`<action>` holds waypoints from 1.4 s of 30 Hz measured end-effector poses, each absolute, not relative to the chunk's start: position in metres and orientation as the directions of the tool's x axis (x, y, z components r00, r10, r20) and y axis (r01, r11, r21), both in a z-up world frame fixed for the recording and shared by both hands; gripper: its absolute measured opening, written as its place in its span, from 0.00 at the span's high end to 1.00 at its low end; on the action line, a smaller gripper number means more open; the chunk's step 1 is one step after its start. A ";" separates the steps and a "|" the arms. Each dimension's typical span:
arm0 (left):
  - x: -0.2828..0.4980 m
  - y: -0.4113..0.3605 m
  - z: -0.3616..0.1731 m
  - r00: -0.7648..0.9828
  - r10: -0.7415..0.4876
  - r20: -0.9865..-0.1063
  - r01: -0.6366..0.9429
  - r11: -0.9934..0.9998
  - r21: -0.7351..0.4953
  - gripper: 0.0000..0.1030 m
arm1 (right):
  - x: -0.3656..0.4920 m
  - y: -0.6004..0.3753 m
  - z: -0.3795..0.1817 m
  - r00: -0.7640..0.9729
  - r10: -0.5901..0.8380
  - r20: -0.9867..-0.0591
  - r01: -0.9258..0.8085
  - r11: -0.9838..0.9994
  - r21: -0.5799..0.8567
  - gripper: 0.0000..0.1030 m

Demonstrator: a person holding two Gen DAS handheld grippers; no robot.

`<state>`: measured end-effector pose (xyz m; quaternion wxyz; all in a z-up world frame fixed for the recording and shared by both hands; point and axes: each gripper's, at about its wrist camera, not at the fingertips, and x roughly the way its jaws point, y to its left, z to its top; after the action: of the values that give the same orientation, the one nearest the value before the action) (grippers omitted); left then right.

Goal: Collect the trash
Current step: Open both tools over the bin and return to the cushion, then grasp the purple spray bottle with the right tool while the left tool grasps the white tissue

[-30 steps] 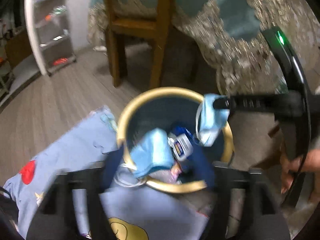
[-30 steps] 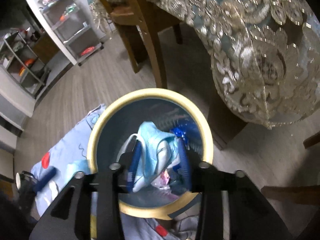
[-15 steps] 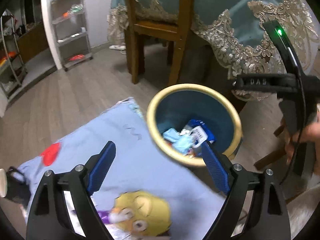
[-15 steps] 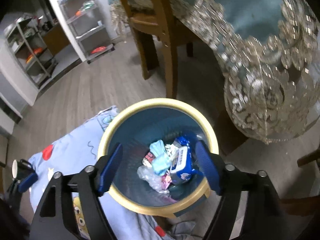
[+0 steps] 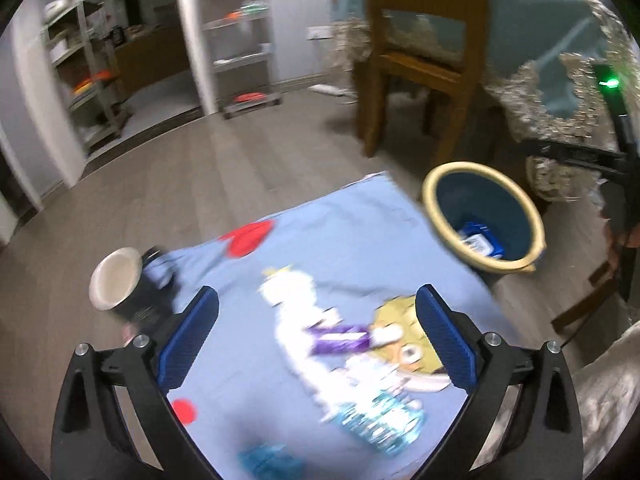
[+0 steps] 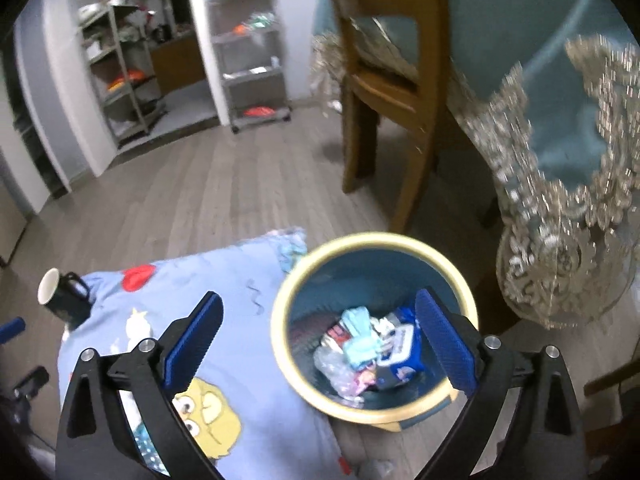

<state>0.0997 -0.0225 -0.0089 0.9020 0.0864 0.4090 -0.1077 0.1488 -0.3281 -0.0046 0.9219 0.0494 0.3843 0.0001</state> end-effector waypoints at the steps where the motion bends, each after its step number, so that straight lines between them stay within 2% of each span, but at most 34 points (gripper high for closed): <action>1: 0.096 -0.015 -0.010 0.645 -0.111 -0.756 0.252 0.965 0.073 0.06 | 0.145 -0.320 -0.001 0.715 0.048 -0.698 0.026 0.995 0.095 0.05; 6: 0.083 0.019 -0.022 0.628 -0.086 -0.774 0.187 0.981 0.043 0.06 | 0.131 -0.275 -0.004 0.703 0.132 -0.699 -0.050 0.989 0.137 0.05; 14: 0.084 0.051 -0.044 0.609 -0.068 -0.790 0.119 0.993 0.006 0.06 | 0.126 -0.207 -0.059 0.546 0.258 -0.797 -0.141 0.966 0.216 0.05; 18: 0.092 0.058 -0.063 0.574 -0.052 -0.817 0.093 0.996 0.002 0.06 | 0.131 -0.180 -0.077 0.507 0.246 -0.826 -0.223 0.963 0.150 0.05; 21: 0.097 0.064 -0.069 0.572 -0.011 -0.820 0.076 0.996 0.039 0.06 | 0.139 -0.162 -0.097 0.441 0.287 -0.851 -0.308 0.938 0.157 0.05; 29: 0.110 0.080 -0.076 0.549 -0.015 -0.836 0.036 0.999 0.006 0.06 | 0.137 -0.106 -0.136 0.360 0.259 -0.896 -0.515 0.856 0.041 0.08; 30: 0.111 0.079 -0.077 0.547 -0.017 -0.837 0.041 0.999 0.007 0.06 | 0.137 -0.101 -0.142 0.354 0.248 -0.902 -0.531 0.847 0.024 0.10; 32: 0.113 0.078 -0.079 0.544 -0.024 -0.839 0.047 0.999 0.002 0.06 | 0.139 -0.094 -0.151 0.339 0.229 -0.912 -0.556 0.831 0.002 0.20; 34: 0.116 0.078 -0.079 0.538 -0.029 -0.843 0.045 0.999 -0.006 0.06 | 0.141 -0.088 -0.160 0.319 0.216 -0.923 -0.578 0.816 -0.009 0.36; 37: 0.119 0.078 -0.081 0.528 -0.041 -0.848 0.032 0.999 -0.029 0.06 | 0.145 -0.085 -0.169 0.305 0.200 -0.931 -0.594 0.805 -0.021 0.38; 38: 0.121 0.078 -0.082 0.525 -0.045 -0.850 0.027 0.999 -0.036 0.06 | 0.144 -0.084 -0.172 0.300 0.198 -0.933 -0.597 0.802 -0.022 0.43; 39: 0.122 0.077 -0.083 0.523 -0.046 -0.851 0.027 0.999 -0.038 0.06 | 0.145 -0.084 -0.174 0.285 0.201 -0.937 -0.601 0.799 -0.011 0.55; 42: 0.124 0.071 -0.087 0.514 -0.043 -0.857 0.038 0.999 -0.028 0.06 | 0.149 -0.091 -0.176 0.267 0.197 -0.943 -0.570 0.822 0.010 0.58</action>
<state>0.1242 0.0710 -0.0870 0.8700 -0.0028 0.4926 -0.0232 0.1487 -0.0906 -0.1759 0.7779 -0.1685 0.5530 0.2464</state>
